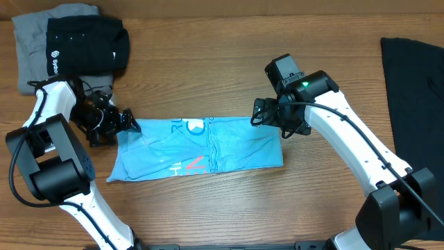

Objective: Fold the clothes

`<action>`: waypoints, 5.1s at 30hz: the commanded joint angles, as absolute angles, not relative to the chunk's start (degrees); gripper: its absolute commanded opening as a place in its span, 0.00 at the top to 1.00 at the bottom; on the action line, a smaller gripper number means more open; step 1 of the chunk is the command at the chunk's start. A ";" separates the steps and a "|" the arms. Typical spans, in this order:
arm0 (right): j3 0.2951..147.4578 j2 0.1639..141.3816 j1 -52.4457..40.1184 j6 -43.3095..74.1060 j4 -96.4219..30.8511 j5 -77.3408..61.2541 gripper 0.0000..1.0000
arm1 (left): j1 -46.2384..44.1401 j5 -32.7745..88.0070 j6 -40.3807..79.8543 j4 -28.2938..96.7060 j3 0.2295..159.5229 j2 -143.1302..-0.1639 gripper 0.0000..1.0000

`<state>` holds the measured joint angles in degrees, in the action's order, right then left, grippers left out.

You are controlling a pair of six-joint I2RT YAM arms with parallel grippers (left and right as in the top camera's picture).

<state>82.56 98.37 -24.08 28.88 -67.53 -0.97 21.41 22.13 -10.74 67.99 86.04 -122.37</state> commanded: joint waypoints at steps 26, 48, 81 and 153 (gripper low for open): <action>82.41 98.08 -24.12 28.27 -65.19 -0.82 0.00 | 11.64 4.91 8.05 66.17 80.05 -125.89 0.96; 73.41 106.91 -24.14 28.29 -44.58 -12.53 0.00 | -0.56 10.81 11.57 93.01 114.50 -125.86 0.96; 75.70 112.20 -20.36 27.79 -43.77 -18.09 0.00 | -24.62 19.57 11.75 84.97 114.52 -125.89 0.75; 90.35 113.14 -37.43 20.64 -46.81 5.82 0.26 | -1.26 13.91 1.26 91.66 105.25 -125.89 0.18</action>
<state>89.01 112.33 -37.54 22.20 -47.27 -1.37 -0.78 14.31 2.37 91.53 105.67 -126.34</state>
